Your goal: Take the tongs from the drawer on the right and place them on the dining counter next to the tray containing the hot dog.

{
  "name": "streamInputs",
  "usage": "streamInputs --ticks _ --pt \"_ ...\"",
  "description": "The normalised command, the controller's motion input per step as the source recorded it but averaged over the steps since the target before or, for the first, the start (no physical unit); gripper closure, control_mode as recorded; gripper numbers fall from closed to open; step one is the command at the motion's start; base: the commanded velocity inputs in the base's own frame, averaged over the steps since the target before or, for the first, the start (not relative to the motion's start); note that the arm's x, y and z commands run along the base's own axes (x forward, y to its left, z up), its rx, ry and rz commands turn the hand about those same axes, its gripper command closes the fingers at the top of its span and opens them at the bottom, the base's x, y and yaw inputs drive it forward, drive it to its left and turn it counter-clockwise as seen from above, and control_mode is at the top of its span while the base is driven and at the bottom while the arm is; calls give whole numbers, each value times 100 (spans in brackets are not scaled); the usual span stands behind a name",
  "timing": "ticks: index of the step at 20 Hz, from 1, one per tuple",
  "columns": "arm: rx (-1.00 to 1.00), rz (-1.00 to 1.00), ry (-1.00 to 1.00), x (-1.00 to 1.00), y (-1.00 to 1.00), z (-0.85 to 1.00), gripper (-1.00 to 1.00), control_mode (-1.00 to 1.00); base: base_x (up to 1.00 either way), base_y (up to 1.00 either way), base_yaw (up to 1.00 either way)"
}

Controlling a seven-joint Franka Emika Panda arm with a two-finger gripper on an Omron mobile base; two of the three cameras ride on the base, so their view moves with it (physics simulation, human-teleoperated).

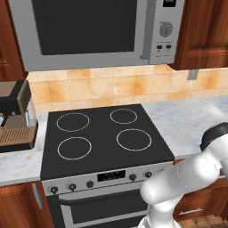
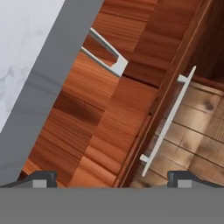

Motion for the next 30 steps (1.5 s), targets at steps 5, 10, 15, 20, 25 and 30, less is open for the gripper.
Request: streamInputs --ticks 5,10,15,20,25,30 --pt "-1 0 0 14 1 -14 -100 -100 0 0 0" --pt "-4 0 1 8 2 -6 -100 -100 0 0 0" --pt "-8 0 13 -57 -10 -37 -100 -100 0 0 0" --pt "-1 -1 16 -100 -55 -56 -100 -100 0 0 0" --pt "0 -3 9 -100 -84 -61 -100 -100 0 0 0" --pt "0 -2 0 -100 -100 -65 -100 -100 0 0 0"
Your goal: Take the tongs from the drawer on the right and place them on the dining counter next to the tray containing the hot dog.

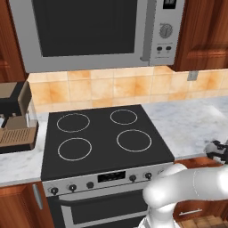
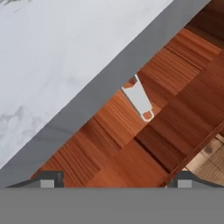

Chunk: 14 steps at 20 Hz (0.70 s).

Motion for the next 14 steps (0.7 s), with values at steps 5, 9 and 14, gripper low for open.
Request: streamInputs --ticks 5,9,14 --pt "0 0 0 -100 -100 -72 -100 -100 0 0 0" --pt "0 0 0 -100 -100 -73 -100 -100 0 0 0" --pt "0 0 2 -100 -96 -60 -100 -100 0 0 0"
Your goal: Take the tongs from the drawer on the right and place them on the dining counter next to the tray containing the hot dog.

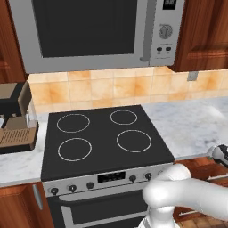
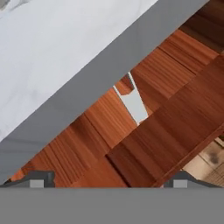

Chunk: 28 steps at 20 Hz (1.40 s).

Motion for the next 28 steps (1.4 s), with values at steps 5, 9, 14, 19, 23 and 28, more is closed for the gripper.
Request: streamInputs --ticks 5,9,14,19,23,28 --pt "-3 0 23 -100 -77 -13 -100 -100 0 0 0" --pt "-7 0 25 -100 -62 -6 -100 -100 0 0 0" --pt "-4 0 14 -100 -64 -32 -100 -100 0 0 0" --pt "-4 0 14 -100 -64 -33 -100 -100 0 0 0" --pt "-6 0 13 -100 -57 -32 -100 -100 0 0 0" --pt "-8 4 8 -80 -24 -43 -100 -100 0 0 0"
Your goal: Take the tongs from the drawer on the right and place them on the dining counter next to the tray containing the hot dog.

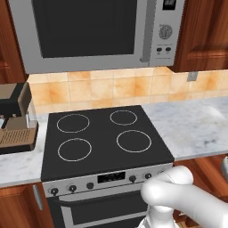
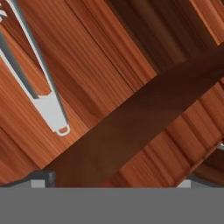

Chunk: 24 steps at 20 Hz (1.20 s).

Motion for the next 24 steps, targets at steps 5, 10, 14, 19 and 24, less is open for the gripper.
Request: streamInputs --ticks 5,10,14,19,24 --pt "-1 0 11 -60 -13 -38 -100 -100 0 0 0" --pt "0 0 3 -100 -24 -100 -100 -100 0 0 0" --pt "0 0 0 -100 -21 -94 -100 -100 0 0 0" --pt "2 -4 16 -100 -2 62 -100 -100 0 0 0" --pt "0 -1 19 -61 23 100 -100 -100 0 0 0"
